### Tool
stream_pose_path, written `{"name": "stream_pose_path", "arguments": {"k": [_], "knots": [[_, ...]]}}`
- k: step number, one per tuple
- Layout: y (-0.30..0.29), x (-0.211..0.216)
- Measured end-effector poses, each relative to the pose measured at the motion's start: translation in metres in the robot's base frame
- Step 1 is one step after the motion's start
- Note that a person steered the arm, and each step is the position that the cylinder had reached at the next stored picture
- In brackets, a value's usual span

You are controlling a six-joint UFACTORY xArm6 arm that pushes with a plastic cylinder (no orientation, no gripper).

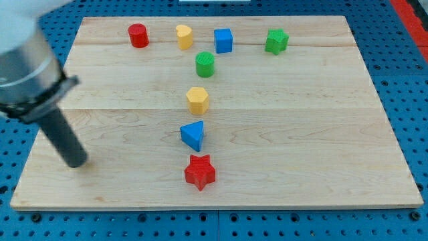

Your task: Nudge the red star towards left

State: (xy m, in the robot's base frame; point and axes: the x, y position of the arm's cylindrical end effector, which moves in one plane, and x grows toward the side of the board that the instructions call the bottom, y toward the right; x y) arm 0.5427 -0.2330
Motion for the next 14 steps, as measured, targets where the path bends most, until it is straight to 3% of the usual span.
{"name": "stream_pose_path", "arguments": {"k": [2, 4, 11, 12, 13, 14], "knots": [[-0.070, 0.041], [-0.066, 0.072], [0.060, 0.076], [0.110, 0.076], [0.124, 0.076], [0.191, 0.076]]}}
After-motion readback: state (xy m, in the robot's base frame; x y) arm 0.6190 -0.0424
